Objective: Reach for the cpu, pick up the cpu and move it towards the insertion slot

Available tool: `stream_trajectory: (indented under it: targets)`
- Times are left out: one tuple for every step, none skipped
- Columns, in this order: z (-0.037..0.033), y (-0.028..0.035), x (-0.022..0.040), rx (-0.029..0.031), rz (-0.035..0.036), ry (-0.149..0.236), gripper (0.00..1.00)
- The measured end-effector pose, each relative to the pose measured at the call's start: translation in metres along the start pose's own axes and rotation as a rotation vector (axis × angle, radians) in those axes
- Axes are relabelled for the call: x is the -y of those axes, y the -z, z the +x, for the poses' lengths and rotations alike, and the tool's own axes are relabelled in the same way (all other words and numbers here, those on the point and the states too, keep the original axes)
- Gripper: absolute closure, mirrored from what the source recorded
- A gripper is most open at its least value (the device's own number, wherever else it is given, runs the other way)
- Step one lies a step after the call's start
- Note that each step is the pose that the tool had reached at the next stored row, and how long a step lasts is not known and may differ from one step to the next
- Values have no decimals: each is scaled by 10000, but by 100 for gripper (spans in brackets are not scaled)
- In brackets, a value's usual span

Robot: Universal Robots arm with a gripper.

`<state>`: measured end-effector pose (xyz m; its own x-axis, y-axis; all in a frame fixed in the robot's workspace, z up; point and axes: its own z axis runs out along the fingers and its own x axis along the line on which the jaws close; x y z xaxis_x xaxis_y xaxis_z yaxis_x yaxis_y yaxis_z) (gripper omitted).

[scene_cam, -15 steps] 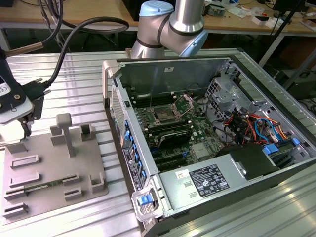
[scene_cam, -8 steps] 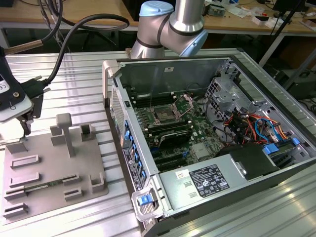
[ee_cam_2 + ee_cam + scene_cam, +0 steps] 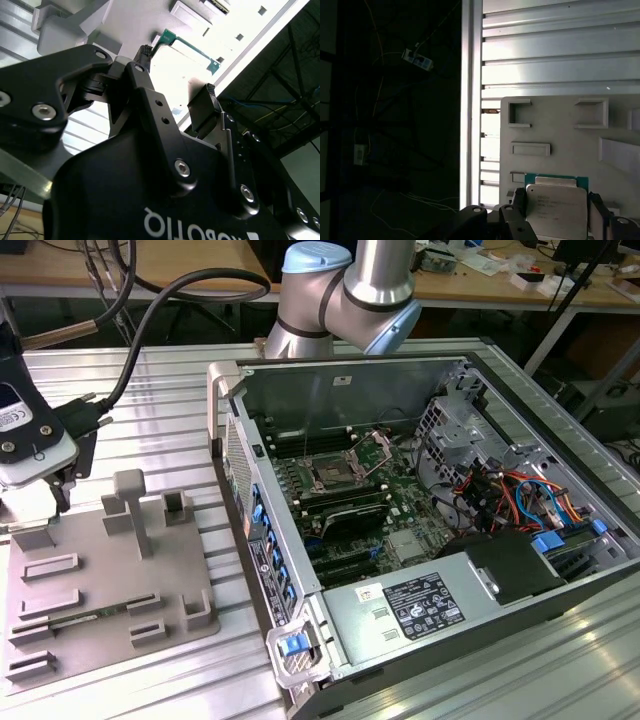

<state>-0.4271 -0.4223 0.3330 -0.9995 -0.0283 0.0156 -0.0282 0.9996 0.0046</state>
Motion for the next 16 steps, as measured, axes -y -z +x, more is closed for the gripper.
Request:
stream_trajectory:
  targets:
    - [-1, 0, 0, 0, 0, 0, 45]
    - [-2, 0, 0, 0, 0, 0, 45]
    - [-4, 0, 0, 1, 0, 0, 45]
    - [-8, 0, 0, 1, 0, 1, 45]
    - [-10, 0, 0, 1, 0, 1, 45]
    - [-14, 0, 0, 0, 0, 0, 45]
    - [-18, 0, 1, 0, 0, 0, 45]
    - [-22, 0, 1, 1, 0, 0, 45]
    - [-26, 0, 1, 0, 0, 0, 45]
    - [-29, 1, 1, 0, 0, 0, 45]
    - [-33, 0, 1, 1, -1, 0, 45]
    - [-38, 0, 1, 0, 0, -1, 45]
    - [-43, 1, 1, 0, 0, 0, 45]
    - [-47, 0, 1, 1, 0, -1, 45]
    - [-49, 0, 1, 0, 0, -1, 45]
    - [-49, 1, 1, -1, 0, -1, 45]
